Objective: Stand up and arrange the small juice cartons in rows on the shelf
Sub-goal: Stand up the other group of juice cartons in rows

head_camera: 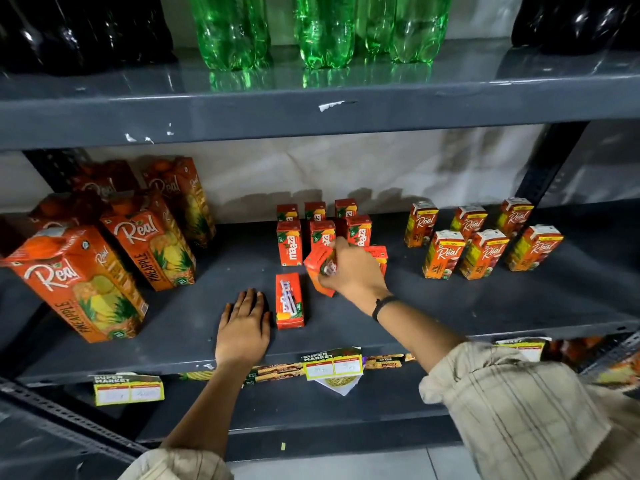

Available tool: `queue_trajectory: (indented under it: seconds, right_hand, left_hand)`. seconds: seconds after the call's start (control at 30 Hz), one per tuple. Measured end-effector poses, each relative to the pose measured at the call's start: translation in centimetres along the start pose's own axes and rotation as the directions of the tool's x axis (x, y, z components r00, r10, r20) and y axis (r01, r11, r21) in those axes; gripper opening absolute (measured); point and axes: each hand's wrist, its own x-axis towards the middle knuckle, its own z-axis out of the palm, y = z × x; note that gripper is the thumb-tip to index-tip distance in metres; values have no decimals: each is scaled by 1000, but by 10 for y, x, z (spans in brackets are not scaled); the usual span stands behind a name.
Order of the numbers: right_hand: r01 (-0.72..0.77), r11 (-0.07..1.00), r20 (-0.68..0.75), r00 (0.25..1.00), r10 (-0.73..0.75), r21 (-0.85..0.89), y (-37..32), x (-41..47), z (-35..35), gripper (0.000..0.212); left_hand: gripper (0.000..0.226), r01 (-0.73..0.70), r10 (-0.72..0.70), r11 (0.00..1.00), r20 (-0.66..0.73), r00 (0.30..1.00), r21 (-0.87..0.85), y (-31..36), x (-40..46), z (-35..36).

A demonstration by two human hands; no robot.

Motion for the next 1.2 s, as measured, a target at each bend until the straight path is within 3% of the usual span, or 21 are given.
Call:
queue_trajectory:
  seconds: [0.1, 0.2, 0.47, 0.57, 0.7, 0.87, 1.03, 1.2]
  right_hand:
    - [-189, 973, -57, 978, 198, 135, -4, -3, 9, 51]
    - [-238, 958, -87, 963, 254, 160, -3, -7, 16, 54]
    - [-213, 962, -72, 976, 204, -168, -17, 15, 1, 66]
    - [-211, 941, 4, 975, 220, -266, -27, 28, -2, 66]
    - [-222, 941, 167, 949, 269, -254, -28, 47, -11, 48]
    - [-2, 949, 373, 919, 125, -314, -27, 61, -26, 34]
    - [277, 908, 491, 866, -94, -314, -17, 66, -37, 50]
    - [397, 861, 545, 819, -178, -316, -9, 67, -44, 60]
  left_hand:
    - [51, -4, 4, 1000, -2, 1000, -4, 0, 0, 0]
    - [50, -4, 4, 1000, 2, 1000, -3, -1, 0, 0]
    - [50, 1, -1, 1000, -11, 1000, -11, -1, 1, 1]
    - [51, 4, -4, 1000, -1, 1000, -5, -2, 1, 2]
    - [51, 4, -4, 1000, 5, 1000, 3, -2, 2, 2]
    - [51, 2, -2, 1000, 5, 1000, 8, -3, 2, 3]
    - [50, 1, -1, 1000, -3, 1000, 20, -2, 1, 3]
    - [50, 4, -4, 1000, -5, 1000, 26, -2, 1, 3]
